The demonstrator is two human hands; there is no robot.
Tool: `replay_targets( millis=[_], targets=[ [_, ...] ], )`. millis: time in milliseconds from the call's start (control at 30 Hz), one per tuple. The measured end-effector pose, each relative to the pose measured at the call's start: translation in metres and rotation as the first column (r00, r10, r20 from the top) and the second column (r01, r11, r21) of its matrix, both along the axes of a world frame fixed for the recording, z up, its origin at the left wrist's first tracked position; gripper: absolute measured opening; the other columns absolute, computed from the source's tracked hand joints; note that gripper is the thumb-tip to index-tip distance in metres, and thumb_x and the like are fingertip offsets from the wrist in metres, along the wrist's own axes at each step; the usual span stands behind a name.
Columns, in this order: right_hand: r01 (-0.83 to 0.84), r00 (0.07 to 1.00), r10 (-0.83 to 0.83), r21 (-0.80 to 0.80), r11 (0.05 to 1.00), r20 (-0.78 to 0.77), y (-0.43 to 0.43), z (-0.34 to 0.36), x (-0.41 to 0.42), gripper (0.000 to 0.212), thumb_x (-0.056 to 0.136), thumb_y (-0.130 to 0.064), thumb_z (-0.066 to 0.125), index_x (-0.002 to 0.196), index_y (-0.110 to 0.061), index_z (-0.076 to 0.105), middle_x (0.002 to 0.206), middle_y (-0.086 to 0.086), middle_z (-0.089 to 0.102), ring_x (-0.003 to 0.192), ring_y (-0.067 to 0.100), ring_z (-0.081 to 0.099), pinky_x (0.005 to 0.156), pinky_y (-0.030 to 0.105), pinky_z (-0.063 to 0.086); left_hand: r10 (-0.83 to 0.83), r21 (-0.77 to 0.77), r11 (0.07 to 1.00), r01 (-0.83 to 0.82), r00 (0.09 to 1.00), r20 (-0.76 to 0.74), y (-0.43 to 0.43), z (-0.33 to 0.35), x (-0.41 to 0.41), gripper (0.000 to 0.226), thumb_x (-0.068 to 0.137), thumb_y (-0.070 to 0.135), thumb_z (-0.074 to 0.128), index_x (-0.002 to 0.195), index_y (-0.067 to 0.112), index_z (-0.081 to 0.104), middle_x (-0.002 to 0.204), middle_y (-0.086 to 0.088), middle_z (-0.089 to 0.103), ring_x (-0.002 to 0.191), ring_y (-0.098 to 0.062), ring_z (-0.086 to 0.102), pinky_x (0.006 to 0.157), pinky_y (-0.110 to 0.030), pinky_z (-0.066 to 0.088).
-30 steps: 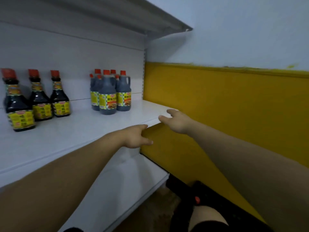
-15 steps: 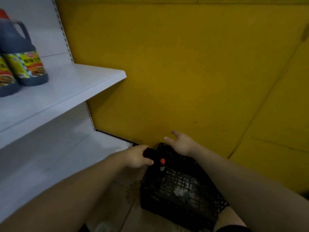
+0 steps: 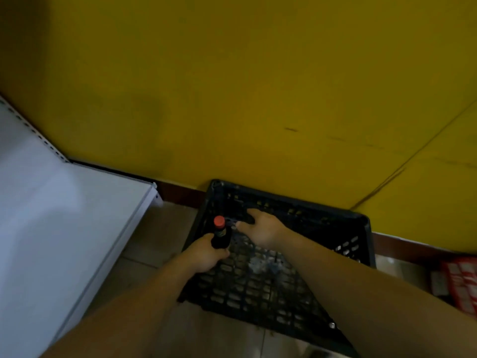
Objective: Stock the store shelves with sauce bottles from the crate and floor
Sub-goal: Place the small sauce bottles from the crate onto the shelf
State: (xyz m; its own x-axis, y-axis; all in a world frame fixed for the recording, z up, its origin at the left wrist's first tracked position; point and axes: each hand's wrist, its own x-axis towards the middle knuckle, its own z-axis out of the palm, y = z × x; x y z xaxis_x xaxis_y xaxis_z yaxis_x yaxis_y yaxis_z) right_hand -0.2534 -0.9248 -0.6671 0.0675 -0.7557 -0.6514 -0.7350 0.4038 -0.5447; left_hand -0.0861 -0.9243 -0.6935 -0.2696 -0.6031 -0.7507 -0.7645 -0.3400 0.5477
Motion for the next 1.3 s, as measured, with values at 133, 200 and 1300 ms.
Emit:
replay_targets(
  millis=[133,200,1300],
  targets=[
    [-0.086,0.996,0.086,-0.012,0.996,0.016,-0.031,-0.039,0.017,0.067,0.102,-0.04,0.044,0.155,-0.015,0.012,0.156,0.011,0.03,0.135,0.03,0.041,0.106,0.039,0.039,0.044,0.036,0.998,-0.043,0.999,-0.023,-0.014,-0.038,-0.003,0.049,0.097,0.021,0.052,0.142,0.017,0.034,0.131,-0.007,0.048,0.103,-0.02,0.047,0.085,-0.032,0.036],
    [-0.141,0.99,0.142,-0.031,0.989,0.014,-0.042,-0.058,0.026,0.067,0.102,-0.036,0.046,0.155,-0.016,0.012,0.154,0.014,0.034,0.132,0.031,0.043,0.105,0.04,0.041,0.077,0.034,0.997,-0.076,0.997,-0.027,-0.019,-0.055,-0.003,0.048,0.097,0.017,0.053,0.141,0.013,0.034,0.126,-0.006,0.05,0.097,-0.016,0.047,0.084,-0.03,0.035],
    [0.574,0.618,0.05,-0.493,0.654,0.785,0.075,0.362,0.083,0.02,0.104,-0.031,0.039,0.114,-0.023,0.056,0.09,0.005,0.067,0.082,0.022,0.062,0.072,0.036,0.05,0.193,0.078,0.932,-0.354,0.305,-0.933,0.098,0.268,0.099,0.057,0.078,0.016,0.056,0.133,0.026,0.046,0.116,-0.009,0.061,0.103,-0.03,0.06,0.082,-0.048,0.052]
  ],
)
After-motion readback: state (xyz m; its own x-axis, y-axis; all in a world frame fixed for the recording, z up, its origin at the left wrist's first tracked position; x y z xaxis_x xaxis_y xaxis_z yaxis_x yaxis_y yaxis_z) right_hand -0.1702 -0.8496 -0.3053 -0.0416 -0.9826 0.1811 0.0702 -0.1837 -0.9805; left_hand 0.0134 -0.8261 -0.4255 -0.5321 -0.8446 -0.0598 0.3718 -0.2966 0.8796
